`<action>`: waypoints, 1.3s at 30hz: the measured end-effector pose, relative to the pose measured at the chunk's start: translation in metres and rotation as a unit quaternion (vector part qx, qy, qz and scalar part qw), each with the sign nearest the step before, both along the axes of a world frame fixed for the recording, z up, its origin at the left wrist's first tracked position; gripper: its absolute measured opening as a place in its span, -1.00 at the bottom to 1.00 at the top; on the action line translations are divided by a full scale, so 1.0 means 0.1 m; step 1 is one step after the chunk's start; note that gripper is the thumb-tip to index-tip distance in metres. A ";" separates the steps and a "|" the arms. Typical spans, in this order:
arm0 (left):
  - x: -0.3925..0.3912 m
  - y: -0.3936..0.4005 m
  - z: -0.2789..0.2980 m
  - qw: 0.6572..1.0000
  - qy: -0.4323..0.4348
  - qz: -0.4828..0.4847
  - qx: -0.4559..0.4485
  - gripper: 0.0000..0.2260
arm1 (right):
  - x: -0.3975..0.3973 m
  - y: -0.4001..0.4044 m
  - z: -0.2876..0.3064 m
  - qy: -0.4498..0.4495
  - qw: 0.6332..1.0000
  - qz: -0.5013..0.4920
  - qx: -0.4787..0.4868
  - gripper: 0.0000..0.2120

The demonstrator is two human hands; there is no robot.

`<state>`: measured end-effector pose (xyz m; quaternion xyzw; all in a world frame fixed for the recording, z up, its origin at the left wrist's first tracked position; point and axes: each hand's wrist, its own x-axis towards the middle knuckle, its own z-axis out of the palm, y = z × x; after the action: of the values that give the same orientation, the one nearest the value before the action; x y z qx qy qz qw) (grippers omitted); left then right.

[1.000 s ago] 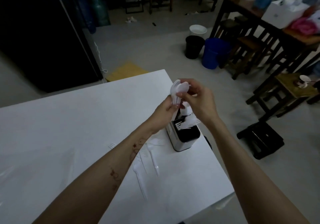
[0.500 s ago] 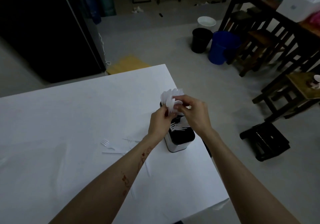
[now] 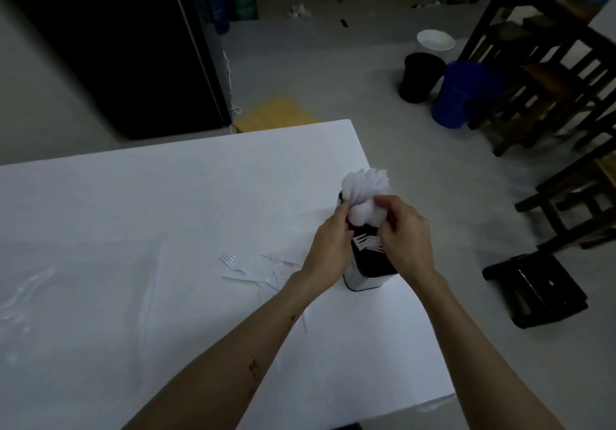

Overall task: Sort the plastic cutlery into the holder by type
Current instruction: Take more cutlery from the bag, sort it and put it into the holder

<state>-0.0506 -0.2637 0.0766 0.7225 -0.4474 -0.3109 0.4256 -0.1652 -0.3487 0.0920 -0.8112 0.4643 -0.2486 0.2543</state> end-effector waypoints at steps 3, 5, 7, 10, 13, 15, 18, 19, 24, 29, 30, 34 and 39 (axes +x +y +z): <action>0.04 0.14 -0.07 1.000 -0.004 0.003 0.002 -0.55 | 0.01 0.10 -0.06 0.006 0.998 -0.038 -0.052 -0.59; 0.11 0.31 -0.15 1.000 0.013 0.024 0.000 -0.59 | 0.02 0.19 -0.09 0.002 0.986 -0.058 -0.154 -0.62; 0.24 0.54 -0.30 0.998 0.016 0.060 0.002 -0.63 | 0.05 0.32 -0.10 -0.049 0.971 -0.055 -0.228 -0.65; 0.51 0.93 -0.61 0.992 -0.038 0.118 0.030 -0.69 | 0.24 0.63 -0.16 -0.121 0.973 0.038 -0.191 -0.71; 0.78 1.30 -0.90 0.983 -0.104 0.101 0.114 -0.68 | 0.48 1.04 -0.48 -0.051 0.986 0.117 -0.110 -0.79; 0.91 1.51 -1.05 0.974 -0.153 0.040 0.164 -0.66 | 0.58 1.31 -0.78 0.027 0.992 0.119 -0.019 -0.89; 1.01 1.72 -1.18 0.961 -0.220 -0.011 0.166 -0.67 | 0.65 1.60 -1.11 0.132 0.983 0.063 0.110 -0.89; 1.02 1.77 -1.20 0.959 -0.231 -0.015 0.161 -0.68 | 0.66 1.65 -1.16 0.156 0.977 0.046 0.138 -0.86; 0.96 1.92 -1.14 0.957 -0.242 0.002 0.161 -0.77 | 0.77 1.77 -1.21 0.213 0.965 -0.005 0.152 -0.85; 0.93 1.85 -1.09 0.954 -0.223 0.000 0.199 -0.81 | 0.86 1.77 -1.17 0.221 0.960 -0.035 0.170 -0.89; 0.93 1.82 -1.08 0.954 -0.216 -0.004 0.209 -0.82 | 0.86 1.76 -1.16 0.214 0.960 -0.045 0.175 -0.90; 0.95 1.75 -1.04 0.951 -0.192 -0.019 0.243 -0.86 | 0.81 1.77 -1.15 0.170 0.964 -0.064 0.196 -0.91; 0.99 1.88 -0.90 0.970 -0.018 0.076 0.228 -0.95 | 0.81 1.78 -1.04 -0.044 0.955 -0.137 0.260 -0.90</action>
<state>0.0482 -0.0755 -0.0131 0.8377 -0.3160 -0.3590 0.2638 -0.0841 -0.1711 -0.0120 -0.6340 0.6075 -0.1876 0.4403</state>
